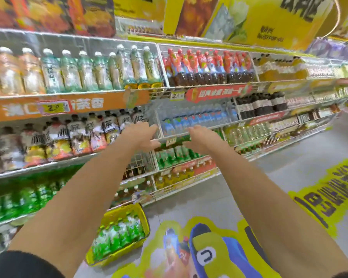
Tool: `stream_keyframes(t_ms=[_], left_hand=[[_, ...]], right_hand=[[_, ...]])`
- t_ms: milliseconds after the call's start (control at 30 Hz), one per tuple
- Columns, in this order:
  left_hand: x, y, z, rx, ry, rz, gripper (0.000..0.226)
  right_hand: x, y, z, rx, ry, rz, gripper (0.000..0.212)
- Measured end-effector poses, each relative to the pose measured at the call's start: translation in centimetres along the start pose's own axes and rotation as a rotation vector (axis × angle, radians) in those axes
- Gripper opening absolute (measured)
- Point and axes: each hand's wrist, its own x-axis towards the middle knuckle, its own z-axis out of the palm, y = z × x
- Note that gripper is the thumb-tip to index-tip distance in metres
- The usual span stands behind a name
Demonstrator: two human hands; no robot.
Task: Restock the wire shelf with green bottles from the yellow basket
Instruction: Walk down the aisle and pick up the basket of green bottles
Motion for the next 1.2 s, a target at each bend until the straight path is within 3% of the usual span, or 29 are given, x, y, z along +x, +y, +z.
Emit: stream_keyframes(t_ms=[133,367,500,667,867,1200], left_hand=[[-0.5,-5.9,4.1,-0.029,-0.056,-0.171,0.075],[-3.4,-13.4,9.9,-0.092,-0.275,-0.506,0.075],[-3.3,-14.6,11.5,-0.107,-0.341,-0.65,0.076],[-2.7,-14.6,16.3,-0.22,-0.428,-0.72,0.079],[-2.0,-15.2,24.2,-0.305,-0.541,-0.726,0.076],[-4.2,-12.7,42.9,-0.439,-0.71,-0.585,0.075]], right_hand=[[7.8,-4.3,1.4,-0.005,0.031,-0.15,0.045],[19.4,-12.8,5.5,0.027,-0.065,-0.461,0.048],[24.4,-16.4,7.7,0.008,-0.145,-0.622,0.049],[28.0,-18.9,12.3,0.004,-0.236,-0.69,0.066],[30.2,-19.9,21.0,0.032,-0.375,-0.685,0.059],[26.6,-19.7,42.2,0.038,-0.617,-0.391,0.056]])
